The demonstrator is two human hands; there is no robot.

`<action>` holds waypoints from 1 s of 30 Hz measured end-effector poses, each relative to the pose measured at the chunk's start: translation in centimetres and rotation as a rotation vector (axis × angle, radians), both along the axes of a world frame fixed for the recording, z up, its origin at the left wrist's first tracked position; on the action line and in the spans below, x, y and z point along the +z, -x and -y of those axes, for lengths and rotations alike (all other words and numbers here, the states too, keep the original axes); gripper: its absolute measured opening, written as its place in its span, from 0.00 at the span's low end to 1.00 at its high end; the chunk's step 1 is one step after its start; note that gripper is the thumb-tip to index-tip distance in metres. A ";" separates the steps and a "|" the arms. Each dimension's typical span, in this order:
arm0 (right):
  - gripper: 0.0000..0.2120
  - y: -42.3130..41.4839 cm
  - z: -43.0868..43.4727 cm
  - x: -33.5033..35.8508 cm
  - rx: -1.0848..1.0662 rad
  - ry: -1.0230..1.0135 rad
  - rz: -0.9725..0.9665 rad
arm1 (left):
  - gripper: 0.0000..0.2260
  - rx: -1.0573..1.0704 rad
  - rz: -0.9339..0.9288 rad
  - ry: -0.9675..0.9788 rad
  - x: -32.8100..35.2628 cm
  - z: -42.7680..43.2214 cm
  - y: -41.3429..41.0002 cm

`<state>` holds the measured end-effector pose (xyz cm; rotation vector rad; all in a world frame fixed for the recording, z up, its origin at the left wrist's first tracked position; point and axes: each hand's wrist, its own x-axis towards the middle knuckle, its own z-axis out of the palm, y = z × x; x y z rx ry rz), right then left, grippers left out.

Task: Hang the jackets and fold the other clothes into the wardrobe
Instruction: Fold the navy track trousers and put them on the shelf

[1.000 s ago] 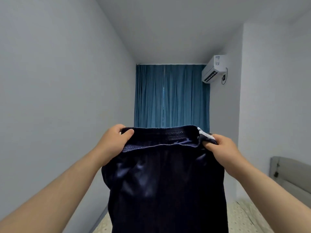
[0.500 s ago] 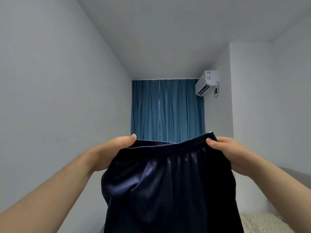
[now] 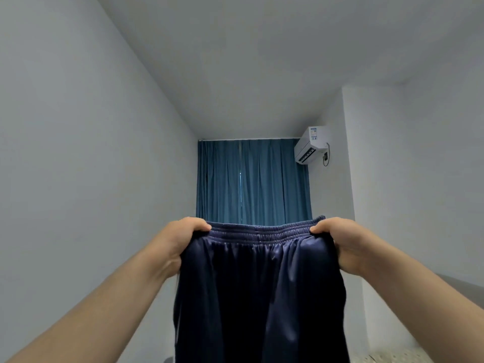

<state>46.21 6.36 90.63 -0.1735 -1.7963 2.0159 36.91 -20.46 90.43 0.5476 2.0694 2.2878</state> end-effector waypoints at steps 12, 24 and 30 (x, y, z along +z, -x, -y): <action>0.08 -0.2 7.6 -1.9 0.219 -0.215 -0.383 | 0.17 -0.421 -0.170 -0.102 0.8 -4.2 -4.7; 0.09 0.5 6.6 -2.9 0.344 -0.141 -0.414 | 0.23 -0.416 -0.320 -0.021 -5.6 -0.5 -0.4; 0.21 1.3 8.0 -3.6 0.338 -0.118 -0.268 | 0.16 -0.525 -0.049 -0.324 -7.2 -0.2 0.1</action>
